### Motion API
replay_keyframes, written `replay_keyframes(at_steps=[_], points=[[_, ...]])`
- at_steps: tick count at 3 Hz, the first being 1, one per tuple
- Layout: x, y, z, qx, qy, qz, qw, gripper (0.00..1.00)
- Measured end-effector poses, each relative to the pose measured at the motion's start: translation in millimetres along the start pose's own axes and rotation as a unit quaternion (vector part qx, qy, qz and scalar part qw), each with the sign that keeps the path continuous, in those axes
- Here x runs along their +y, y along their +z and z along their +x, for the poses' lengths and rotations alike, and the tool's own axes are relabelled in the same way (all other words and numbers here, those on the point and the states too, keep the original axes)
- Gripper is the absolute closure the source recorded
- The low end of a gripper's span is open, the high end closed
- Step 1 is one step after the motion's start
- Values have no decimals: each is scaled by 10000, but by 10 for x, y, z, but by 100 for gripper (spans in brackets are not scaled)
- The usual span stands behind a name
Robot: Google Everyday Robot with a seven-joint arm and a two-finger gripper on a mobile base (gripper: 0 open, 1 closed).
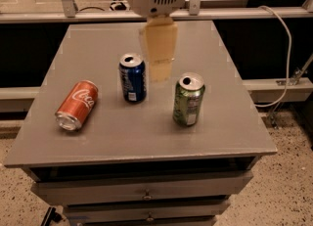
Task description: Place coke can upright
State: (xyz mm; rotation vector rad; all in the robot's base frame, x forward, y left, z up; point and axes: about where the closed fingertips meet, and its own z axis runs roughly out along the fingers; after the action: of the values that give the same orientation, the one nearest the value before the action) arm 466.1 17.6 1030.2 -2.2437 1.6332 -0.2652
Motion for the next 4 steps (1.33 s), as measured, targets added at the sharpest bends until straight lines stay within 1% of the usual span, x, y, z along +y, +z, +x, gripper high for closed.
replay_keyframes(at_steps=[1, 2, 3, 4], points=[[48, 175, -190, -36, -410, -160, 9990, 0], [71, 320, -373, -35, -1027, -395, 9939, 0], [57, 437, -540, -51, -1574, -576, 9858, 0], [10, 608, -724, -53, -2099, -734, 9749, 0]])
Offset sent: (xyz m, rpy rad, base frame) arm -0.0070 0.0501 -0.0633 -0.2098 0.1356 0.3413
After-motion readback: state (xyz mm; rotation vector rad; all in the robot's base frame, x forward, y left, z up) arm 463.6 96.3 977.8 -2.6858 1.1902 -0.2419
